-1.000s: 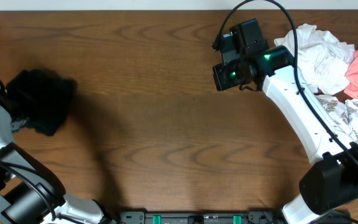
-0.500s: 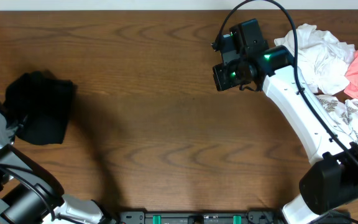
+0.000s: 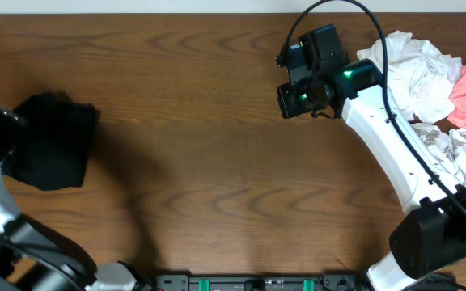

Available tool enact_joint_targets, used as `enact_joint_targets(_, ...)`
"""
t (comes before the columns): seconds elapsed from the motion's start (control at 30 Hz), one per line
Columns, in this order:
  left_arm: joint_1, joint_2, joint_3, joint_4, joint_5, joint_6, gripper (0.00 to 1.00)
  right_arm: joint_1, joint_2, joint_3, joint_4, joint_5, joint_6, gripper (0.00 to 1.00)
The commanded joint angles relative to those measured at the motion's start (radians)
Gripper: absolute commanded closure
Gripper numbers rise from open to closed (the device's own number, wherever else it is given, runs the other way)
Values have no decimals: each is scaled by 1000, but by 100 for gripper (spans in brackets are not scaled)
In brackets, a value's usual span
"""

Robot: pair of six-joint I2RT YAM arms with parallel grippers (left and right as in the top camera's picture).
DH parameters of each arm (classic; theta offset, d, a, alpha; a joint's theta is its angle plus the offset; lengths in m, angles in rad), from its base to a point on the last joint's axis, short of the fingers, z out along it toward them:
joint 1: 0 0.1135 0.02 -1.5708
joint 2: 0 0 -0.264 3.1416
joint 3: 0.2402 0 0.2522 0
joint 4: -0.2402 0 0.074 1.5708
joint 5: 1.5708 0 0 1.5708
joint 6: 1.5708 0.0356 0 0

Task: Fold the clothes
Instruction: 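Carry the folded black shirt leftward with the left gripper to the table's left edge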

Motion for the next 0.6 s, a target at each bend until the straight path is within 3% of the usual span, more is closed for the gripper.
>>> enact_joint_targets(0.0, 1, -74, 27, -6, 97, 3, 5, -9, -10, 6, -1, 0, -16, 99)
enact_joint_targets(0.07, -6, -83, 27, -36, 118, 34, 41, -9, -10, 6, -1, 0, -16, 99)
enact_joint_targets(0.13, -19, -78, 23, -82, 127, 108, 86, -9, -10, 6, 0, 0, -16, 99)
enact_joint_targets(0.17, -31, -71, 17, -95, 157, 162, 91, -9, -10, 6, 1, 0, -16, 99)
enact_joint_targets(0.23, -53, -56, 0, -95, 304, 278, 92, -9, -10, 6, 3, 0, -16, 99)
enact_joint_targets(0.37, -62, -7, -17, -50, 579, 310, 94, -9, -10, 6, 2, 0, -16, 99)
enact_joint_targets(0.57, -56, 129, -18, -10, 603, 306, 93, -10, -10, 6, 2, 8, -16, 99)
